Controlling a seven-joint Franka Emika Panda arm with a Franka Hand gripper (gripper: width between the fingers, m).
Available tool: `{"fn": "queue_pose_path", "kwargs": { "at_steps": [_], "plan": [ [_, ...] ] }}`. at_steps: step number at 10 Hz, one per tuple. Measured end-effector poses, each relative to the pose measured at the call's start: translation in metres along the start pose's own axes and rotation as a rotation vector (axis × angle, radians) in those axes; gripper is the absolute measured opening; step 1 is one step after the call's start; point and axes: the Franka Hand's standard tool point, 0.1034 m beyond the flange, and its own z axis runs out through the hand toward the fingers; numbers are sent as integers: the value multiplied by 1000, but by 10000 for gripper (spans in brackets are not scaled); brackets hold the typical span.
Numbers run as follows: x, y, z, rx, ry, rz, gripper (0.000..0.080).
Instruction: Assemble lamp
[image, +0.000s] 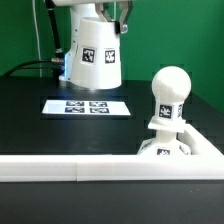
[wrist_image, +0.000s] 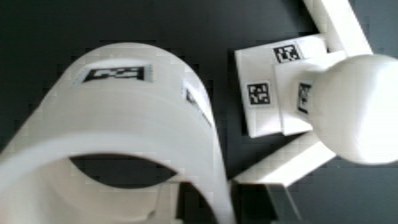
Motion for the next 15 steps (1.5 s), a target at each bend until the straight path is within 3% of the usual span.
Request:
{"fn": "queue_pose_path", "kwargs": {
  "at_steps": [2, 3, 4, 6, 9, 12, 15],
  "plan": [
    [0, -1, 0, 0, 0, -1, 47],
    [-2, -12, -9, -2, -16, 35, 47],
    [4, -31, -24, 8, -9, 47, 47],
    [13, -63, -41, 15, -2, 75, 47],
    [17, -104, -49, 27, 22, 113, 47],
    [12, -126, -28, 18, 23, 105, 47],
    [2, -128, -3, 0, 16, 92, 47]
  ]
}}
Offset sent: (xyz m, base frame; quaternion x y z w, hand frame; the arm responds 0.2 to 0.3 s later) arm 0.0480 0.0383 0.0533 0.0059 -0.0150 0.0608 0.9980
